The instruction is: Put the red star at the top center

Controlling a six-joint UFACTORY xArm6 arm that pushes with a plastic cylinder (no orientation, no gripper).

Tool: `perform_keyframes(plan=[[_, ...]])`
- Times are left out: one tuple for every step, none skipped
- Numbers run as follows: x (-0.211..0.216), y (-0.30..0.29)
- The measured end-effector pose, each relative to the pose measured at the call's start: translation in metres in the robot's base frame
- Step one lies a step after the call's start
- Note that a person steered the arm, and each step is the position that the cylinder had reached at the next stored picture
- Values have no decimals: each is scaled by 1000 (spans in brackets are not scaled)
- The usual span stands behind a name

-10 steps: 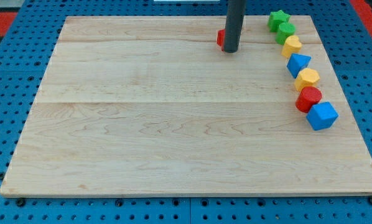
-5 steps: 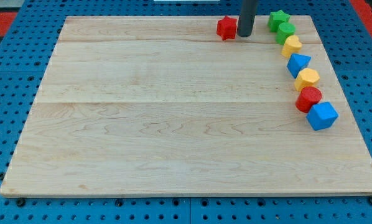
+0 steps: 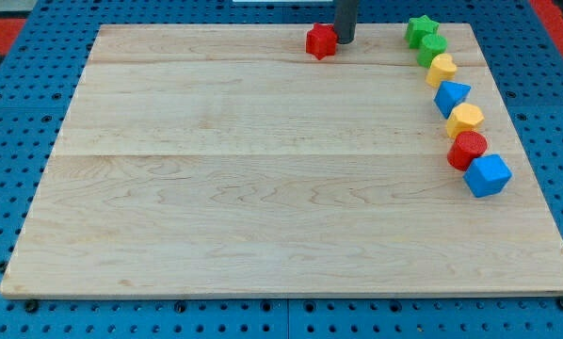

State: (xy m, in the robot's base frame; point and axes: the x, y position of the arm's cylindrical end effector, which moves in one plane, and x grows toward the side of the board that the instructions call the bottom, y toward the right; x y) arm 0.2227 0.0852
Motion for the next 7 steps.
perform_keyframes(plan=[[0, -5], [0, -10], [0, -12], [0, -10], [0, 31], [0, 35], [0, 35]])
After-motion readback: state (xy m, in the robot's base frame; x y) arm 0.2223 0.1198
